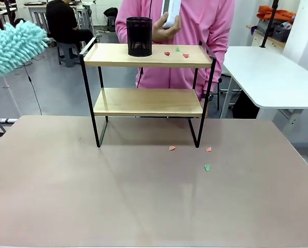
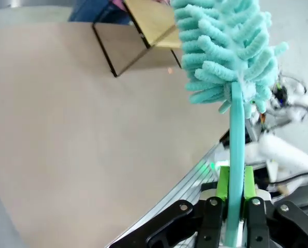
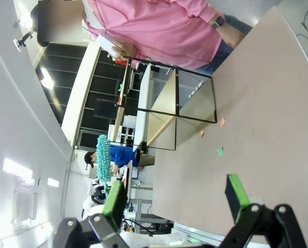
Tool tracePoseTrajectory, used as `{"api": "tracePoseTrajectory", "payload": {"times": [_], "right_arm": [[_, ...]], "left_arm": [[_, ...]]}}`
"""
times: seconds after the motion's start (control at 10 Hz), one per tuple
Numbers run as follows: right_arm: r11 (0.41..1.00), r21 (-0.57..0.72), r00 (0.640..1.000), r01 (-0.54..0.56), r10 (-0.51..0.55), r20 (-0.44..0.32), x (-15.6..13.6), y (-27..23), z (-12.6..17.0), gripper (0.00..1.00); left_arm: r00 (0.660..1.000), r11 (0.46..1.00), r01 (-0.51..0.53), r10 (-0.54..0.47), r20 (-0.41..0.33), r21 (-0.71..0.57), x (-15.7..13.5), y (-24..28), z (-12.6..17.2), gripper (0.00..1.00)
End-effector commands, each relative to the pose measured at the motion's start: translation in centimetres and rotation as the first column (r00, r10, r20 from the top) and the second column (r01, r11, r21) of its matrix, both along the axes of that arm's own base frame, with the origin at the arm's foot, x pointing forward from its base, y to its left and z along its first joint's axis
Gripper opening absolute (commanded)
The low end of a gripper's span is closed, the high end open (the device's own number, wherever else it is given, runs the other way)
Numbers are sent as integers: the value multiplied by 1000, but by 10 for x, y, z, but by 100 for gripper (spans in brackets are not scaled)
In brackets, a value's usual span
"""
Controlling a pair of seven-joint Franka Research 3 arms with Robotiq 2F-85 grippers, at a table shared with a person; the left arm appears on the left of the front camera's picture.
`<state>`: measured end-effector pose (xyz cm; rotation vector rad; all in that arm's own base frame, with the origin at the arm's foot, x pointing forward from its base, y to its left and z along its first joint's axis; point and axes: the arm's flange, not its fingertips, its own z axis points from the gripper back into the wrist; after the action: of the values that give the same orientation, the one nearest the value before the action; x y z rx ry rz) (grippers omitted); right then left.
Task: Clean the shelf.
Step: Clean the specific tier of the Shelf with the Duster once objects are removed, then clean the remaining tier of the Shelf with the Duster once objects are removed.
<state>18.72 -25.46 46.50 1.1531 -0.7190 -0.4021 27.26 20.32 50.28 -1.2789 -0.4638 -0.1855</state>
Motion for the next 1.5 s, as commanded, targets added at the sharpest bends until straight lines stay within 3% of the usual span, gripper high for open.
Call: {"api": "tracePoseTrajectory", "payload": {"times": [0.0,1.4], "right_arm": [[1000,0,999,2,-2,39,3,0,2,100],[1000,0,999,2,-2,39,3,0,2,100]], "left_arm": [[996,995,78,-80,45,56,-8,-7,17,12],[996,995,78,-80,45,56,-8,-7,17,12]]}}
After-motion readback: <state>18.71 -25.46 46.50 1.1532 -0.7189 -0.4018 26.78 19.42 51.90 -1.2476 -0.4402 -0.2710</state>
